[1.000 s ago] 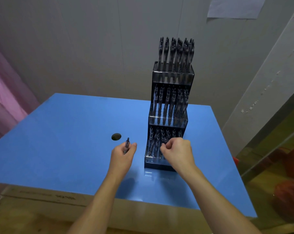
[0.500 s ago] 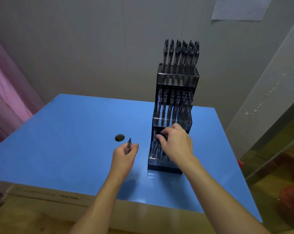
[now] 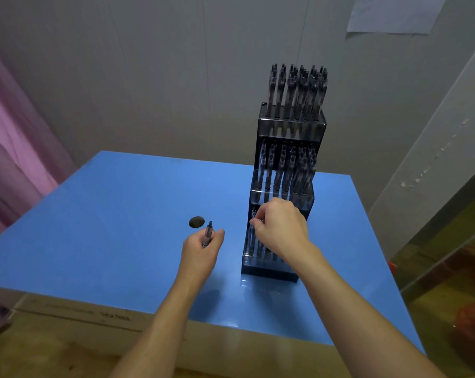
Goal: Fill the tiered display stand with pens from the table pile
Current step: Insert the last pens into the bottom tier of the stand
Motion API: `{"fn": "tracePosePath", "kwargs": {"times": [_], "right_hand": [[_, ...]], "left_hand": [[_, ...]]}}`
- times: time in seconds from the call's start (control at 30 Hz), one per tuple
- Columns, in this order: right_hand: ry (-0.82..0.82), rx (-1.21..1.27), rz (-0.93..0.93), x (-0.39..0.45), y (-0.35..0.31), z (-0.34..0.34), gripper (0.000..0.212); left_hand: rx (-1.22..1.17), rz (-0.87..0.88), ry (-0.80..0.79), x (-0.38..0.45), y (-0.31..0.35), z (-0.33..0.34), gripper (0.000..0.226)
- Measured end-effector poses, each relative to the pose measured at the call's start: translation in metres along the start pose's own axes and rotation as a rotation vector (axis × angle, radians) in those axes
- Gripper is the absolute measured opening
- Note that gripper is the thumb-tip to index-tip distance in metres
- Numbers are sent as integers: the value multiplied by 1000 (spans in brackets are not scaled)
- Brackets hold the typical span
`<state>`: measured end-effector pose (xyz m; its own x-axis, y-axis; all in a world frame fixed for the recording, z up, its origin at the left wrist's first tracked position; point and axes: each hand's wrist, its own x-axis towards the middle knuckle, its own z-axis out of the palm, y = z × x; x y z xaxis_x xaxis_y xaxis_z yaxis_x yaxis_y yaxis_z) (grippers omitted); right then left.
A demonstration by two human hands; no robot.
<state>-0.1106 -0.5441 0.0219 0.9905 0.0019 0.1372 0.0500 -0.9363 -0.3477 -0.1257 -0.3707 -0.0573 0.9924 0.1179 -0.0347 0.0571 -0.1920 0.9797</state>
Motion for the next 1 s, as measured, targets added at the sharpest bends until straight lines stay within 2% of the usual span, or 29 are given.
{"fn": "tracePosePath", "kwargs": {"times": [0.2,0.33,0.43,0.5,0.63,0.73,0.8,0.9,1.0], "right_hand": [[-75,-109,-44,-4,-2,9,15],[-34,-97,-57,-9,-3,5,21],[-9,99,-132,-10,-6,-5,31],[-68,265,-214,-8,-11,-11,31],[-153,375,-286,-9,-12,-17,16],[-94,505,-276,-15,-4,-18,8],[-1,614,-249,-20,2,-22,8],[112,787,-95,-27,17,-35,14],[151,924,42,-33,37,-49,22]], "left_hand": [[5,8,-11,-1,3,3,43],[4,20,-20,-2,7,4,42],[2,38,-41,-3,12,6,44],[26,52,-76,-1,17,9,44],[104,79,-174,0,34,15,39],[141,118,-245,1,41,17,49],[190,179,-269,3,40,17,46],[275,241,-243,10,28,12,45],[369,235,-227,19,11,6,36]]}}
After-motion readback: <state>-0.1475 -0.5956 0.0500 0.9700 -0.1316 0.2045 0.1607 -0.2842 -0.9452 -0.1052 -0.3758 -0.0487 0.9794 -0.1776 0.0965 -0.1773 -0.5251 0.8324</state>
